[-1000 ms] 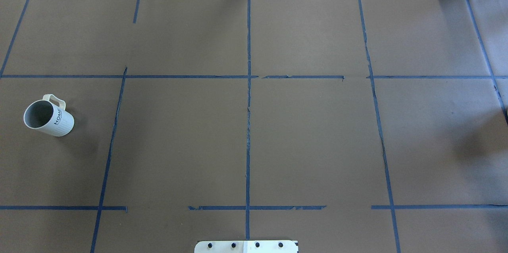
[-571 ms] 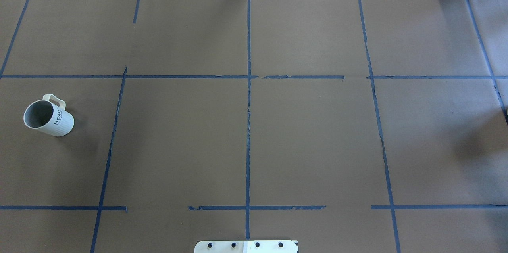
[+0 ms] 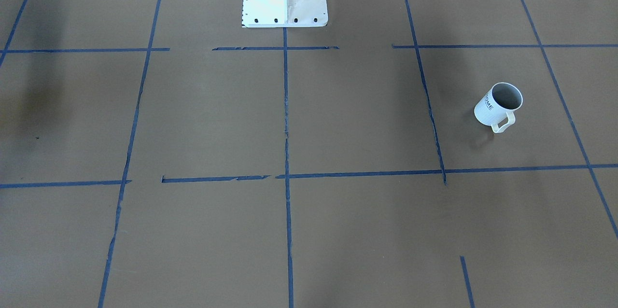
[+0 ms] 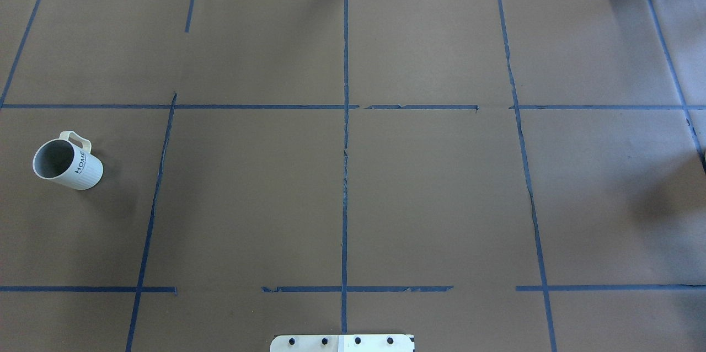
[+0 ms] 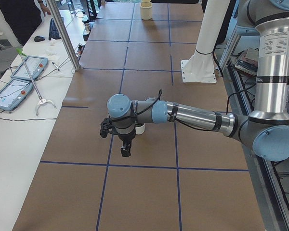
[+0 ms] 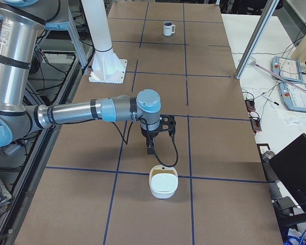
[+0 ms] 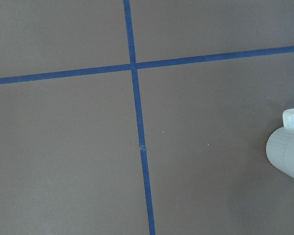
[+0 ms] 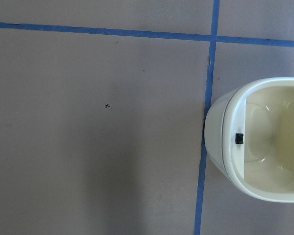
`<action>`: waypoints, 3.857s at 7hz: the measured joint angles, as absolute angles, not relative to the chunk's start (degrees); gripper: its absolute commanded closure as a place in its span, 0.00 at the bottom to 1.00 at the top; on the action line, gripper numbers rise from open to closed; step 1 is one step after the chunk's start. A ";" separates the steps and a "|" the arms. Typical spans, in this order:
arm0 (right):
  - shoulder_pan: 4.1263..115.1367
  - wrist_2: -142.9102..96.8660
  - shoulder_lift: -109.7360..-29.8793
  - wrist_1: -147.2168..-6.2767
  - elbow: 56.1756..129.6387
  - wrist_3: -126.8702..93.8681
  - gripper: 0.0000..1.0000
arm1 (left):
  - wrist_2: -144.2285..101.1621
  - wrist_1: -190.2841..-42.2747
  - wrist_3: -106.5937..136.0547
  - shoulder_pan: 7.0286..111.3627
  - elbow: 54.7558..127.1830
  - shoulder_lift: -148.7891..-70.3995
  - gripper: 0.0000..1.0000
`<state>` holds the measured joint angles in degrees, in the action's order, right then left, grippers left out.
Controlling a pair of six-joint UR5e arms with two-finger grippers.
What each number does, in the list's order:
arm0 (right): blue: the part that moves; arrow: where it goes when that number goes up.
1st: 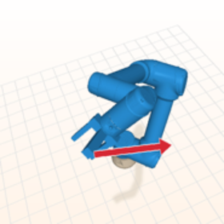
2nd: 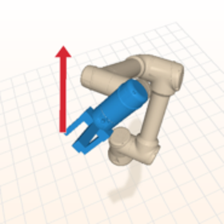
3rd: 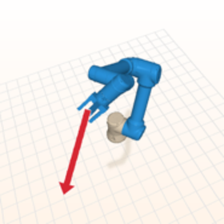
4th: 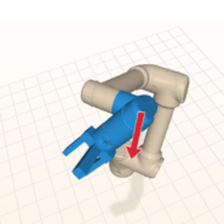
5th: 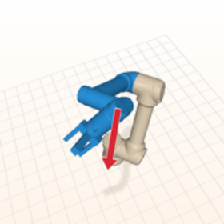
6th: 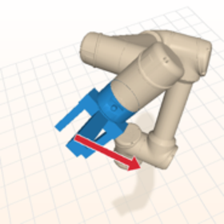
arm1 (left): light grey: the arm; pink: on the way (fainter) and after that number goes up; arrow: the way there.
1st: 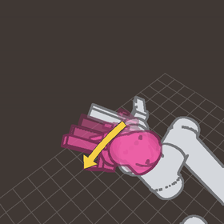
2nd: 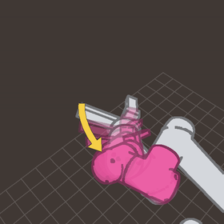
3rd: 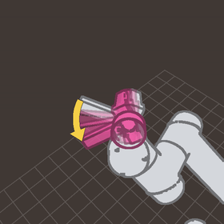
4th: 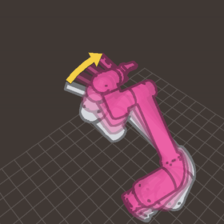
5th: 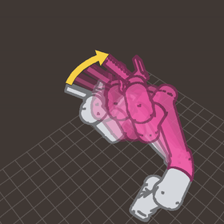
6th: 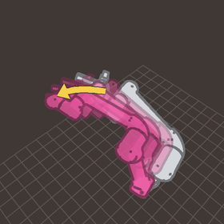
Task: Left arm hands cup to right arm to dump lemon
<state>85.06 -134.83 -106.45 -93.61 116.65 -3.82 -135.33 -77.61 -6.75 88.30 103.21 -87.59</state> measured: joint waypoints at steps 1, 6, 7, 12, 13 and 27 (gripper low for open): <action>85.03 -134.80 -106.44 -93.58 116.67 -3.81 0.00 | -135.44 -77.69 -6.73 88.27 103.20 -87.38 0.00; 84.79 -134.97 -106.43 -90.36 116.41 -4.40 0.00 | -135.78 -80.69 -6.49 87.95 104.23 -87.26 0.00; 84.68 -134.99 -106.43 -90.03 116.36 -4.40 0.00 | -135.77 -80.87 -4.43 87.21 105.80 -87.25 0.00; 84.38 -135.08 -106.44 -89.74 116.10 -4.89 0.00 | -133.67 -100.48 27.94 69.84 109.69 -81.71 0.00; 84.35 -135.08 -106.44 -89.74 116.10 -4.89 0.00 | -131.97 -104.11 31.75 66.75 109.10 -81.01 0.00; 82.96 -138.65 -105.48 -88.65 116.60 -7.77 0.00 | -130.71 -105.00 44.72 58.97 103.78 -93.18 1.00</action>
